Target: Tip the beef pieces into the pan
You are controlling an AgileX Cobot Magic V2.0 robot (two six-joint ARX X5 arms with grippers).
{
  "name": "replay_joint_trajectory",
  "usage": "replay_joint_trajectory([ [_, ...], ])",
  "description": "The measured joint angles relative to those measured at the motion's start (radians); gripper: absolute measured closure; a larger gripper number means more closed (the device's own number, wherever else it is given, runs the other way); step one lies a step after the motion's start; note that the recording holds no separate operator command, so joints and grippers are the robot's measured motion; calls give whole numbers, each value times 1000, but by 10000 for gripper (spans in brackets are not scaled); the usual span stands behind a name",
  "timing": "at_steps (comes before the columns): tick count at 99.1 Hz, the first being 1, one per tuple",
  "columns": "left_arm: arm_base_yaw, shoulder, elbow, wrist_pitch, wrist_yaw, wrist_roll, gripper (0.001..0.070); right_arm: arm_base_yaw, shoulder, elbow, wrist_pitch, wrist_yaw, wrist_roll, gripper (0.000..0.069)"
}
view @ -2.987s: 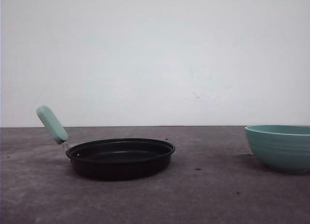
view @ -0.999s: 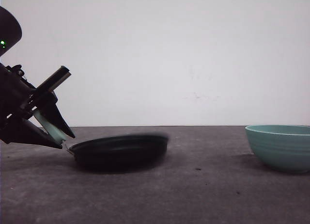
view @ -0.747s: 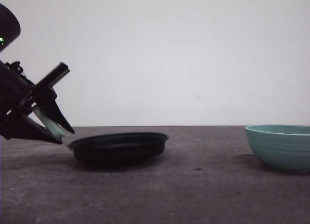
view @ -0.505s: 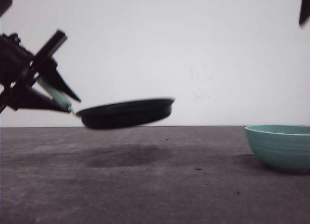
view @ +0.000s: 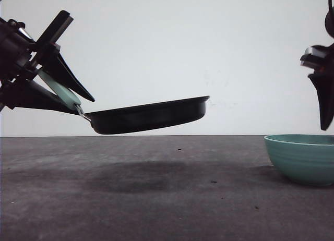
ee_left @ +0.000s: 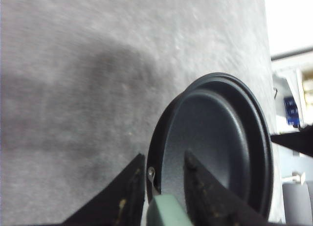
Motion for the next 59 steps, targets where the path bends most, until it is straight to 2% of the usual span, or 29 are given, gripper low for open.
replay_joint_trajectory([
  [12, -8, 0, 0, 0, 0, 7, 598, 5, 23, 0, 23, 3, 0, 501],
  [30, -20, 0, 0, -2, 0, 15, 599, 5, 43, 0, 58, 3, 3, 545],
  [53, -45, 0, 0, -18, -11, 33, 599, 5, 99, 0, 58, 2, 3, 556],
  [59, -48, 0, 0, -20, -12, 33, 599, 5, 103, 0, 61, 2, 3, 591],
])
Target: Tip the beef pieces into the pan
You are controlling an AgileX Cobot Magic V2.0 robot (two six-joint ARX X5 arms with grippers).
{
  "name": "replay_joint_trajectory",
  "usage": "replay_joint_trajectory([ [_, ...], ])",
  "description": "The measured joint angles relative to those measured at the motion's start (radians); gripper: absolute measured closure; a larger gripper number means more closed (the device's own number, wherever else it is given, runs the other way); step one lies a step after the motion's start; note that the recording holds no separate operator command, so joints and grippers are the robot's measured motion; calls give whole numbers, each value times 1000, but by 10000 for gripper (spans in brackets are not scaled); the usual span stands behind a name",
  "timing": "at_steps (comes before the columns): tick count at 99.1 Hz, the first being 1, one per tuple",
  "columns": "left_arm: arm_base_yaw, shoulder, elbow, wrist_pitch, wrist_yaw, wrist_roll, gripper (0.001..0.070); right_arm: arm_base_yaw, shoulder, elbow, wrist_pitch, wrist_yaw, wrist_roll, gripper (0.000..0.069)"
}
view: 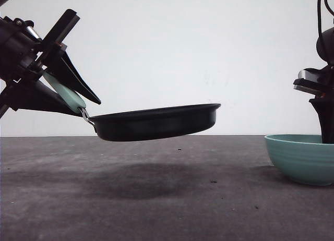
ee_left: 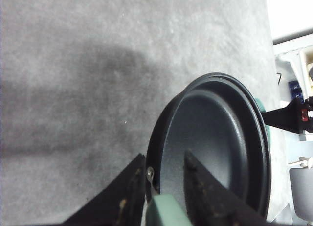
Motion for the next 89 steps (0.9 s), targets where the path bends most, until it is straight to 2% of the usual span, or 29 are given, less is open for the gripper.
replay_joint_trajectory([
  [6, -4, 0, 0, -1, -2, 0, 600, 0, 0, 0, 9, 0, -2, 646],
  [14, -10, 0, 0, -1, -2, 0, 600, 0, 0, 0, 27, -19, 0, 674],
  [32, -26, 0, 0, -27, -4, 0, 600, 9, -1, 0, 45, -132, 0, 679],
  [43, -43, 0, 0, -44, -11, 3, 600, 55, -31, 0, 78, -135, 2, 679],
  [56, -67, 0, 0, -73, -34, 3, 600, 133, -142, 0, 162, -129, 34, 679],
  [72, -89, -1, 0, -79, -42, 3, 600, 267, -263, 0, 275, -20, 70, 679],
  [89, -93, -1, 24, -118, -44, 3, 600, 446, -341, 0, 390, 193, 65, 679],
])
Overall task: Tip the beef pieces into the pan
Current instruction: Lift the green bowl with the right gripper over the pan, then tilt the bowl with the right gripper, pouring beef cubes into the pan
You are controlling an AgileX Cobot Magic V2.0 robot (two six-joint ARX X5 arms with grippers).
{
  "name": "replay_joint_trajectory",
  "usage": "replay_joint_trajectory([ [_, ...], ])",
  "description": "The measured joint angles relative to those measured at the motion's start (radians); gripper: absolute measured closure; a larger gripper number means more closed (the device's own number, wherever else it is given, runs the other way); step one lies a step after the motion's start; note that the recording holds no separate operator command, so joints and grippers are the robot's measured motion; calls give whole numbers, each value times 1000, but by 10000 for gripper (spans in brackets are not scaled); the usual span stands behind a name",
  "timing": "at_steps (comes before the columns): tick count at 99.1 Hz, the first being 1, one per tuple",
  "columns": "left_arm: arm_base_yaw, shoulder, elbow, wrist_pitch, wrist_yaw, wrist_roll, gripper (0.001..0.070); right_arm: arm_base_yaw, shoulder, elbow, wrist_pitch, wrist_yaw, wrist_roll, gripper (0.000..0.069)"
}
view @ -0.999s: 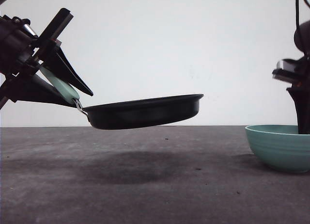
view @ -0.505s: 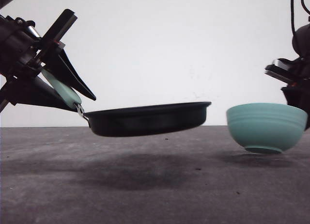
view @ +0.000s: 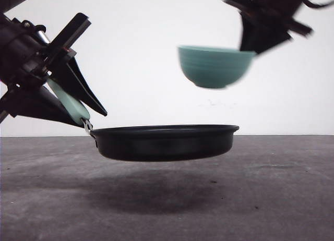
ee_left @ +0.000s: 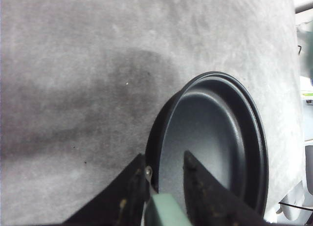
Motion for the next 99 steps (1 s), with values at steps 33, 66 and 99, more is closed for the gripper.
replay_joint_trajectory([
  [33, -8, 0, 217, -151, -24, 80, 602, 319, -25, 0, 112, 411, -114, 680],
  [66, -2, 0, 242, -229, -24, 101, 603, 413, -25, -1, 202, 786, -227, 680],
  [99, -2, 0, 242, -227, -16, 101, 603, 492, -25, -146, 447, 874, -440, 680],
])
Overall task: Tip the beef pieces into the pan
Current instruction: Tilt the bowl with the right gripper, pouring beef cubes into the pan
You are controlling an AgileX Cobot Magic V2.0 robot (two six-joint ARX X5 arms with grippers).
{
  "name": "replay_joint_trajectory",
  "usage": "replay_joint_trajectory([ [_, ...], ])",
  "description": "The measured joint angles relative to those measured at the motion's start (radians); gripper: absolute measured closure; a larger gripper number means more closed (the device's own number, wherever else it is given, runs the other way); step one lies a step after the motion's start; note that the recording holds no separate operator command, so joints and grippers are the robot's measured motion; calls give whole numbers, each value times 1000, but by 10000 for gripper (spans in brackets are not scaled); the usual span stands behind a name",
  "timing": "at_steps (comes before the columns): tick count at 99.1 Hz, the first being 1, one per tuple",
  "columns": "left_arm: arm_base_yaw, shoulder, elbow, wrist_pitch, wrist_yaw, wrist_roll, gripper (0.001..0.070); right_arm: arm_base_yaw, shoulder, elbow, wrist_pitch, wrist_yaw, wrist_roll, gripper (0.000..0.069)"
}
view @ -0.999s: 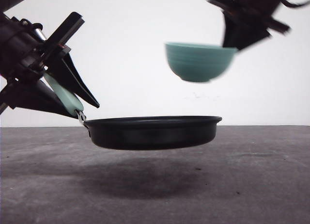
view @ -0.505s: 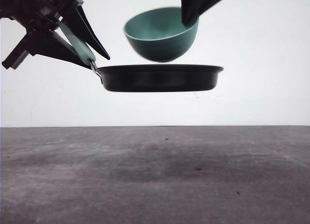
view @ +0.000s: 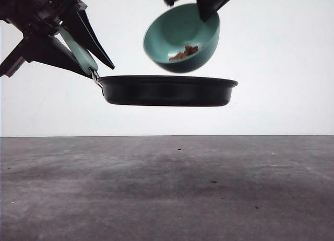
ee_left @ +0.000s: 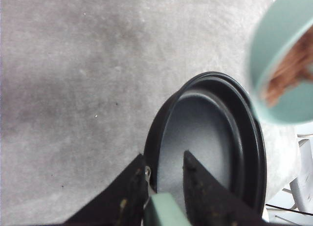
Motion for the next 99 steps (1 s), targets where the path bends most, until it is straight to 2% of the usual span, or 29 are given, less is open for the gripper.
replay_joint_trajectory([
  [11, 0, 0, 0, 0, 18, 0, 603, 33, 0, -58, 127, 5, -141, 680],
  [29, 0, 0, 0, 0, 19, 0, 603, 65, 0, -84, 206, 1, -356, 680],
  [59, 1, 0, 0, 4, 20, 0, 604, 83, 0, -85, 431, -42, -711, 680],
  [79, 24, 0, 0, 7, 22, 0, 604, 84, 0, -85, 431, -86, -821, 680],
  [99, 79, 0, 0, 7, 71, 0, 604, 84, 0, -85, 478, -142, -864, 680],
])
